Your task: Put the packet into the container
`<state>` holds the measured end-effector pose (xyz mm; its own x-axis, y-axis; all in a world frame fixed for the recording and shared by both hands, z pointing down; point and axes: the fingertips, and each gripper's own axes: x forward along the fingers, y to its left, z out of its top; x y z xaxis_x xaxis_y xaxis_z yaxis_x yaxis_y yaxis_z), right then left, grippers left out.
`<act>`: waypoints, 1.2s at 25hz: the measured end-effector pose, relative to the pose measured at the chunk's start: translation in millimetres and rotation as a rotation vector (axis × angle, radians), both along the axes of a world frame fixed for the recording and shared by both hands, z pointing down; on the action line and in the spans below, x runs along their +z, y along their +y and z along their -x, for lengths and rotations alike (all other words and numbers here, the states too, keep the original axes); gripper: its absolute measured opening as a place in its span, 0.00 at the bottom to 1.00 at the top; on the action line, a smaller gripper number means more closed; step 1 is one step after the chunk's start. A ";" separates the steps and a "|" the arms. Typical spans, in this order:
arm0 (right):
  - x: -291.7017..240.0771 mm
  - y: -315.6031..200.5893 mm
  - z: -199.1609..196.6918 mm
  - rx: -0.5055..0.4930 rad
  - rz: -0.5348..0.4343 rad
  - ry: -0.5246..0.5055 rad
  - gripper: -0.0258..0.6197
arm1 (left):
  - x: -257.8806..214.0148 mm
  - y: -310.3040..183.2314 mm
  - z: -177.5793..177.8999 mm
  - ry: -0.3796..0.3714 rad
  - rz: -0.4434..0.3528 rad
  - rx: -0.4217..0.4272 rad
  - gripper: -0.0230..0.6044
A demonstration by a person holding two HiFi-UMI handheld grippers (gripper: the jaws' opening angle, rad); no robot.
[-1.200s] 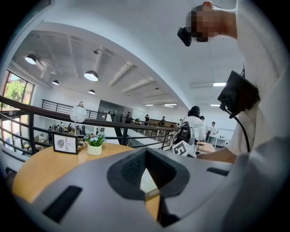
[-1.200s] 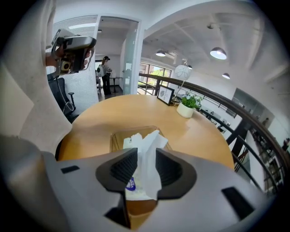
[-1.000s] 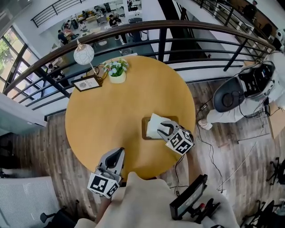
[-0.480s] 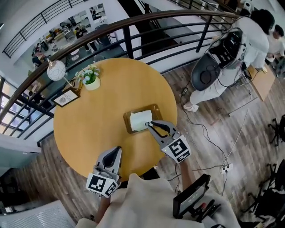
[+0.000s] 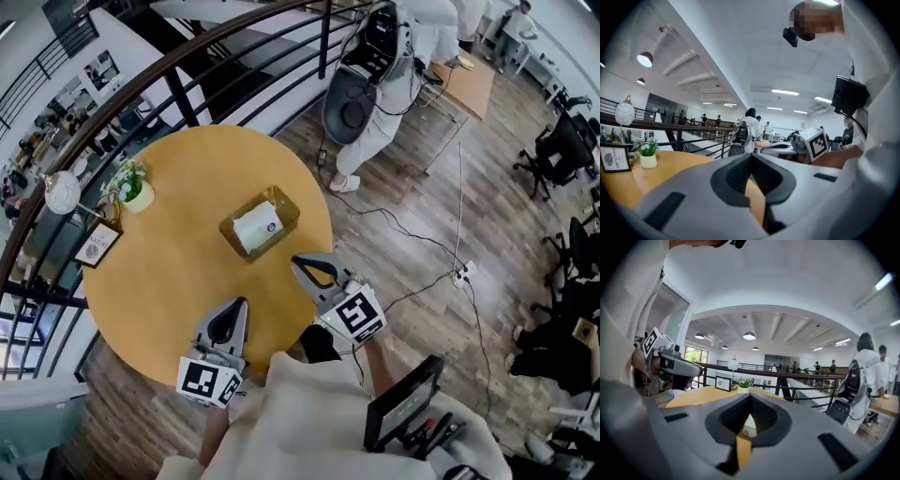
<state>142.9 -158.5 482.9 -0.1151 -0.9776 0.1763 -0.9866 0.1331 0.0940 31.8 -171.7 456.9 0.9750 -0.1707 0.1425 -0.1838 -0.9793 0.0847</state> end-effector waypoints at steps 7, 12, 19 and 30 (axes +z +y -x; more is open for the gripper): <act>-12.3 34.3 46.6 0.132 -0.006 0.025 0.05 | 2.9 19.4 49.0 -0.003 -0.012 0.092 0.04; -14.0 55.0 81.7 0.151 0.025 0.084 0.05 | 2.6 33.8 64.9 0.007 -0.009 0.152 0.04; -16.8 85.7 100.1 0.242 0.005 0.000 0.05 | -1.4 57.9 65.3 0.024 -0.026 0.201 0.04; -12.6 128.2 104.8 0.217 0.022 0.011 0.05 | 0.5 101.1 56.0 0.007 -0.027 0.189 0.04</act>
<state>38.1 -30.2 470.4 0.0993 -0.9752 0.1977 -0.9914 -0.0798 0.1041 -24.2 -70.6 457.4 0.9910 0.0123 0.1336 0.0045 -0.9983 0.0585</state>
